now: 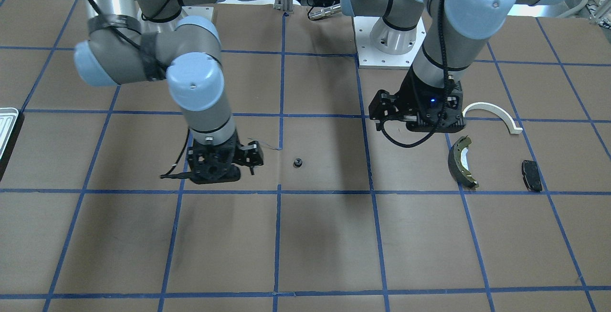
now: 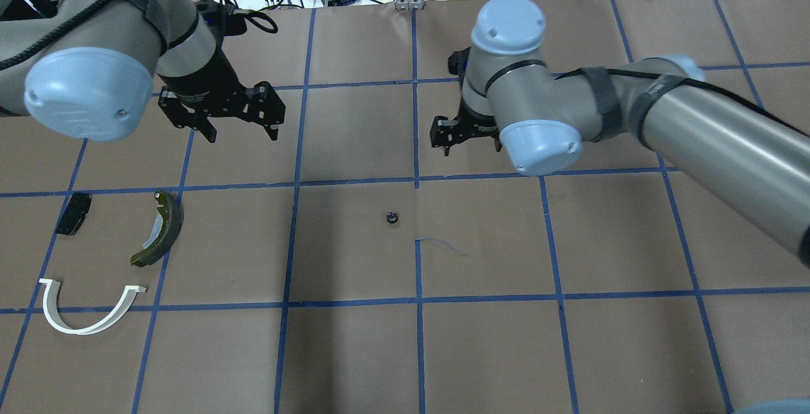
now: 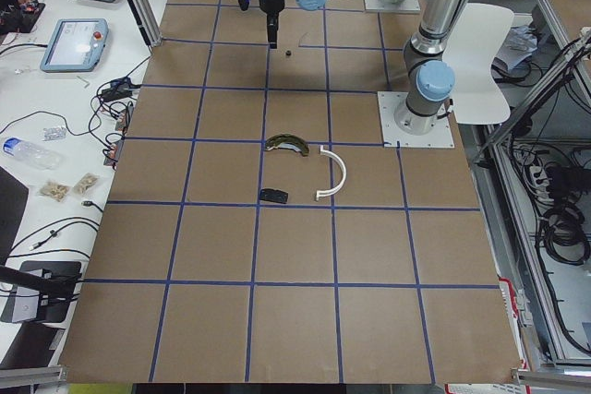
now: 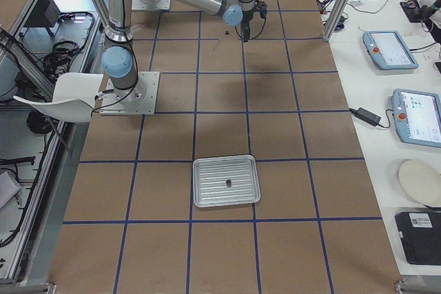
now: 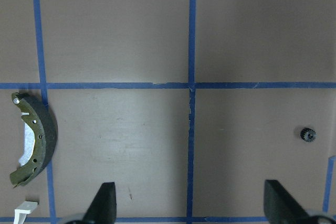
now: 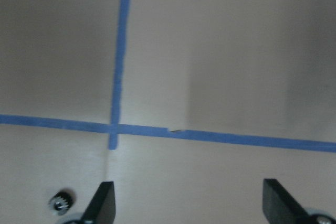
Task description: Place bearing gear from tray to pile
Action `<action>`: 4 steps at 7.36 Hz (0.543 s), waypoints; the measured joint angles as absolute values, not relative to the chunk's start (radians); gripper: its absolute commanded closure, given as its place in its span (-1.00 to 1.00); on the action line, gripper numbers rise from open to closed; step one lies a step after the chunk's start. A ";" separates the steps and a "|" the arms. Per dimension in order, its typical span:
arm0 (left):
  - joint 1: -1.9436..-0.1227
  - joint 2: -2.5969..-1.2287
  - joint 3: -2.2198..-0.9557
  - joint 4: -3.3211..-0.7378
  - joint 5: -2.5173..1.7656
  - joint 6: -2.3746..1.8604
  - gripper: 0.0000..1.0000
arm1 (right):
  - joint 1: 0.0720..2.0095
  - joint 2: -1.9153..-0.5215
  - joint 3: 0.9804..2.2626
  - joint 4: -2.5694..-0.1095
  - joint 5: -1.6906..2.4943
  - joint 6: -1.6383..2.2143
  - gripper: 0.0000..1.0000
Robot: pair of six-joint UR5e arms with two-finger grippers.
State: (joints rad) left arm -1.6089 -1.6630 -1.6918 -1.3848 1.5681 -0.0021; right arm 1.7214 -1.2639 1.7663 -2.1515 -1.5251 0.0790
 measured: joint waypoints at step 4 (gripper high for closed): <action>-1.821 -1.785 -1.855 -1.077 1.545 -0.119 -1.00 | 1.341 -1.390 1.789 -2.048 -1.588 -0.263 -1.00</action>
State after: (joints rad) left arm -1.8205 -1.7852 -1.8555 -1.0768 1.5453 -0.1191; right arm 1.3406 -1.3904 1.7894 -2.0478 -1.5884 -0.2634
